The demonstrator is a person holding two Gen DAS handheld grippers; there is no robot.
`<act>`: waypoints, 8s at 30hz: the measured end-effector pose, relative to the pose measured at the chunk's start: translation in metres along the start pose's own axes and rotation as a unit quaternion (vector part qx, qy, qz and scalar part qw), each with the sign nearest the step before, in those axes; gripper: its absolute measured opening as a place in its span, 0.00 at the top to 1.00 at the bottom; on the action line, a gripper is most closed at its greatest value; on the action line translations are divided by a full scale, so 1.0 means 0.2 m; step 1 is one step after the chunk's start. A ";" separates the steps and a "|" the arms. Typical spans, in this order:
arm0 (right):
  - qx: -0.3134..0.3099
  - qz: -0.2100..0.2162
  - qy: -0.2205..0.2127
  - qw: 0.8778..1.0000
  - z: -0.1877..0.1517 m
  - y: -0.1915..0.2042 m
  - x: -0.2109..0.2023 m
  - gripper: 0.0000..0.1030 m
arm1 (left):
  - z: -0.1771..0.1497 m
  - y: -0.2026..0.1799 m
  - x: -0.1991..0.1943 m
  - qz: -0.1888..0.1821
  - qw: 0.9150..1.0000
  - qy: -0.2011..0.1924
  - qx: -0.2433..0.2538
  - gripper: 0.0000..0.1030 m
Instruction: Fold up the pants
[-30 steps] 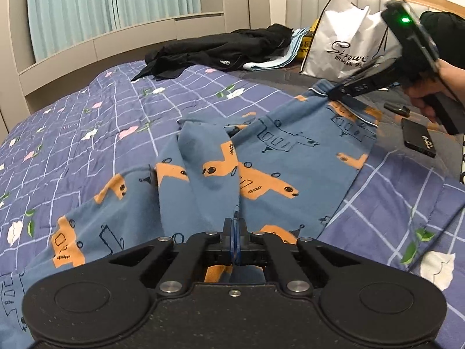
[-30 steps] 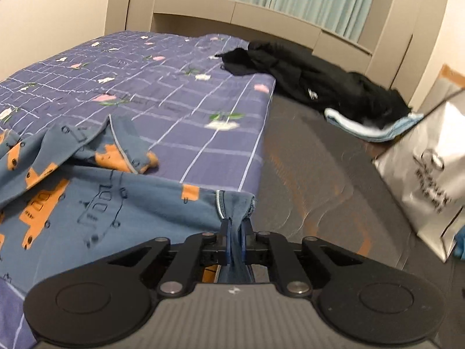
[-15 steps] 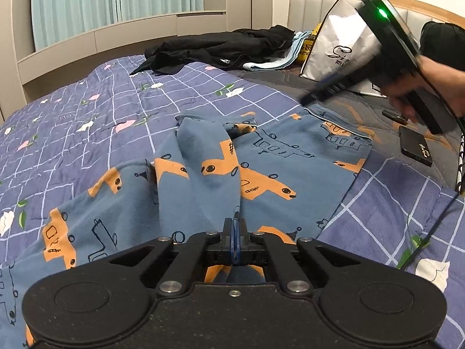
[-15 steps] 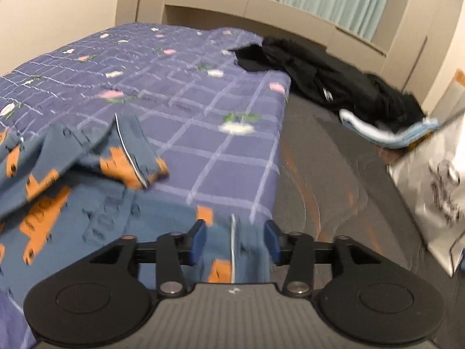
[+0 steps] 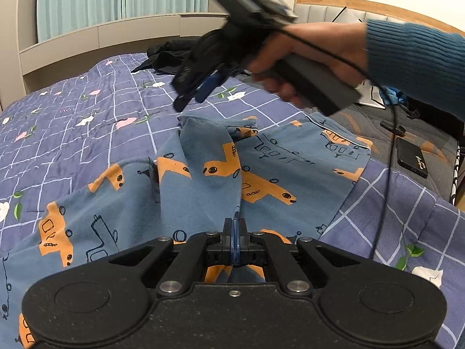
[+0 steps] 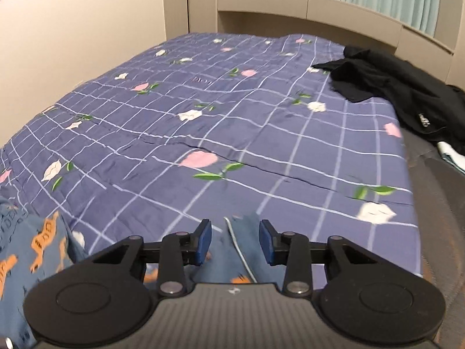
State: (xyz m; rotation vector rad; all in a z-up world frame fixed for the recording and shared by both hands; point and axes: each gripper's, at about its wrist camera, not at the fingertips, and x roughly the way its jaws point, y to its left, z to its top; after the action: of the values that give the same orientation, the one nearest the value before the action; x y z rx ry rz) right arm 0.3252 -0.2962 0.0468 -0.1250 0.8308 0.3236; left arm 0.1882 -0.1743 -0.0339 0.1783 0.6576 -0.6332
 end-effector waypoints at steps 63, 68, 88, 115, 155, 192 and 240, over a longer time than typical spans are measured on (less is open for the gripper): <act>0.309 -0.080 -0.087 0.944 -1.15 -0.50 -0.73 0.61 | -0.06 -0.18 -0.03 -0.016 0.996 0.030 0.077 1.00; 0.305 -0.094 -0.084 0.944 -1.12 -0.54 -0.72 0.57 | -0.07 -0.18 -0.03 -0.016 0.997 0.033 0.068 1.00; 0.294 -0.139 -0.115 0.939 -1.15 -0.55 -0.80 0.93 | -0.05 -0.18 -0.02 -0.013 0.998 0.029 0.061 0.99; 0.256 -0.102 -0.104 0.955 -1.19 -0.40 -0.83 0.01 | -0.02 0.74 0.08 0.082 0.979 0.002 -0.189 0.24; 0.447 -0.016 -0.210 0.869 -1.38 -0.61 -0.70 0.25 | -0.07 0.29 0.15 0.042 0.996 -0.022 -0.075 0.00; -0.106 -0.122 -0.105 0.981 -0.96 0.64 -0.61 0.85 | 0.07 0.33 0.23 -0.217 0.915 0.028 -0.340 0.01; 0.126 -0.029 -0.154 0.980 -0.99 0.50 -0.75 0.86 | 0.12 0.29 0.21 -0.124 0.898 -0.004 -0.423 0.88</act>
State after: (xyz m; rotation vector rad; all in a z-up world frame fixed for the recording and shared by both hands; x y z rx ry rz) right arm 0.0583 -0.2829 0.0280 0.1359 0.5540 0.1735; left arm 0.2609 -0.1578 -0.0424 -0.7319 0.9023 -0.5371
